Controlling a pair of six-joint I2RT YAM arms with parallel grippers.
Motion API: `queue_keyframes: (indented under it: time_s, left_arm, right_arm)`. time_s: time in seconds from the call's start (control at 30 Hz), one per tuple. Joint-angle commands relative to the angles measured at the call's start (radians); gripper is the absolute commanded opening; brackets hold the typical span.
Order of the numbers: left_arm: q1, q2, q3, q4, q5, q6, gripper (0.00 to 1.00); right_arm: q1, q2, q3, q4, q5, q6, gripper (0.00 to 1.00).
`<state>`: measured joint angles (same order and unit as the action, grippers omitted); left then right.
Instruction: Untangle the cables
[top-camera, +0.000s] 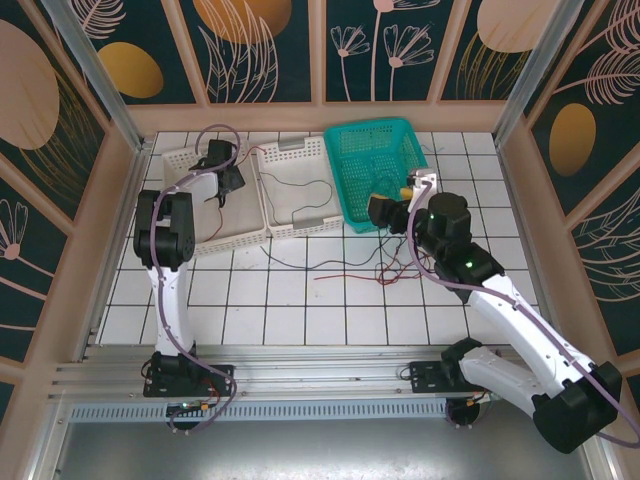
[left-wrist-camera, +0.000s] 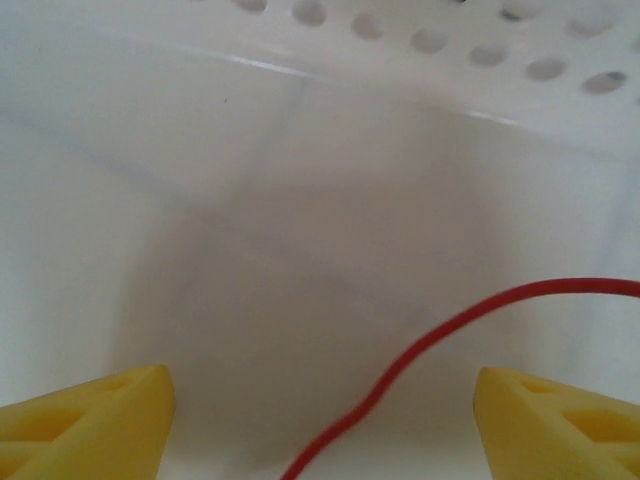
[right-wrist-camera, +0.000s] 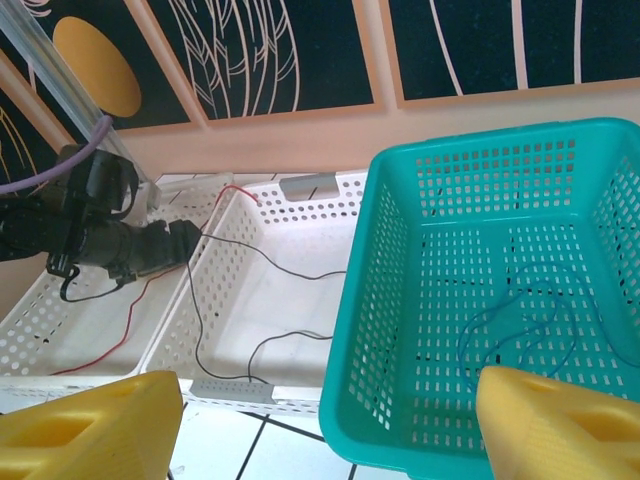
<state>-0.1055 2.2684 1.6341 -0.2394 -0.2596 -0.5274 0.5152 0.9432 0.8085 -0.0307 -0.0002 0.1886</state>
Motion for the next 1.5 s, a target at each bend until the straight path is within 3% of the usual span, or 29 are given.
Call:
queue_keyframes:
  time_s: [0.0,0.2,0.3,0.43,0.73,1.27,1.47]
  left_arm:
    - [0.002,0.027,0.034,-0.030,-0.035,-0.005,0.76]
    - [0.001,0.074,0.108,-0.093,-0.052,-0.015,0.62]
    - [0.006,0.100,0.146,-0.131,-0.059,-0.024,0.45]
    - [0.009,0.114,0.171,-0.151,-0.064,-0.033,0.36]
    - [0.013,0.075,0.128,-0.121,-0.095,-0.041,0.00]
    - [0.014,-0.190,-0.030,-0.058,-0.075,-0.119,0.00]
    - [0.015,-0.298,-0.180,-0.048,-0.075,-0.182,0.00]
  right_arm:
    - [0.018,0.000,0.002,0.046,0.008,-0.024,0.78]
    - [0.036,0.032,0.015,0.058,0.011,-0.031,0.78]
    - [0.055,0.038,0.019,0.066,0.011,-0.033,0.78]
    - [0.063,0.042,0.022,0.071,0.011,-0.036,0.78]
    - [0.078,0.051,0.017,0.083,0.011,-0.035,0.78]
    - [0.094,0.054,0.003,0.113,0.025,-0.031,0.78]
    - [0.096,0.048,-0.012,0.119,0.021,-0.027,0.77]
